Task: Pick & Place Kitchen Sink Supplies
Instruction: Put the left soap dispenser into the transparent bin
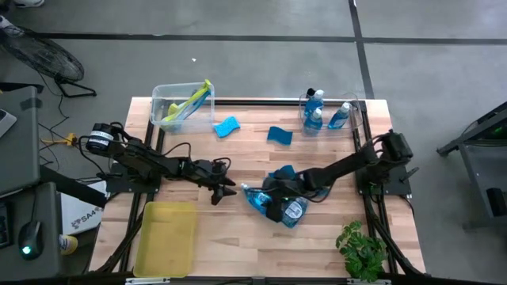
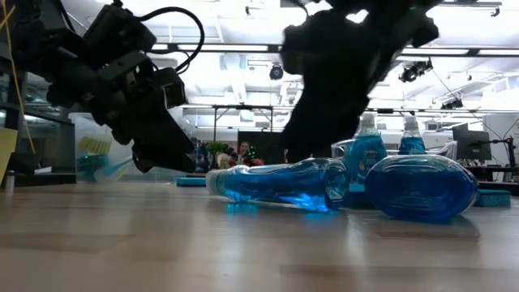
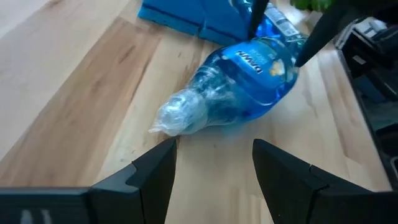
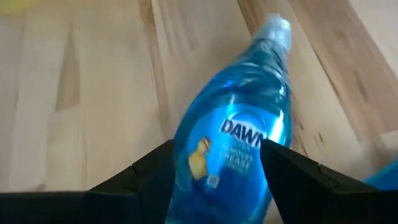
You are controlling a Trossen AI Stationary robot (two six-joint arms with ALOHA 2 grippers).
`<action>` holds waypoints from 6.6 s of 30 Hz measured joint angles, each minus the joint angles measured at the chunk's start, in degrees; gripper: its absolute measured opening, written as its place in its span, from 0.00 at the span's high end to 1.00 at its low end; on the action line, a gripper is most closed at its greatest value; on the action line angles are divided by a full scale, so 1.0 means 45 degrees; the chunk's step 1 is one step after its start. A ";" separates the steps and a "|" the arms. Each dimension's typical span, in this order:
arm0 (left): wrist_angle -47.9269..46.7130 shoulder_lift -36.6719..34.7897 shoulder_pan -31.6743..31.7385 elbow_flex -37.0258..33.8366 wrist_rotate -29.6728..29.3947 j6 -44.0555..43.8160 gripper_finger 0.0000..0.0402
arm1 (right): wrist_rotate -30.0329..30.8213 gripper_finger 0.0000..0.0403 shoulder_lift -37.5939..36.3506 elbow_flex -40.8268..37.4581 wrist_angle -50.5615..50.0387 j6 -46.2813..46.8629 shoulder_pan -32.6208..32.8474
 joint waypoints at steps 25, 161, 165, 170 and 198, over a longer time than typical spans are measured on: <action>0.0610 0.0000 -0.0005 0.0019 0.1341 -0.0696 0.48 | -0.2405 0.44 0.1353 0.0814 -0.0805 0.1074 -0.0678; -1.5140 0.1722 -0.0340 0.8795 -0.2296 0.6458 0.67 | 0.4677 0.45 -0.0794 0.0756 -0.1924 -0.4424 0.0421; -1.5185 0.1705 -0.0340 0.9137 -0.2332 0.6382 0.67 | 0.7422 0.45 -0.0786 0.0756 -0.1869 -0.5289 0.1732; -1.5199 0.1705 -0.0335 0.9549 -0.2779 0.6290 0.67 | 1.0275 0.45 -0.0485 0.0776 -0.1693 -0.6253 0.3076; -1.5136 0.1678 -0.0301 1.0865 -0.3344 0.6215 0.67 | 1.6004 0.45 0.2348 0.0771 0.0872 -1.0928 0.2596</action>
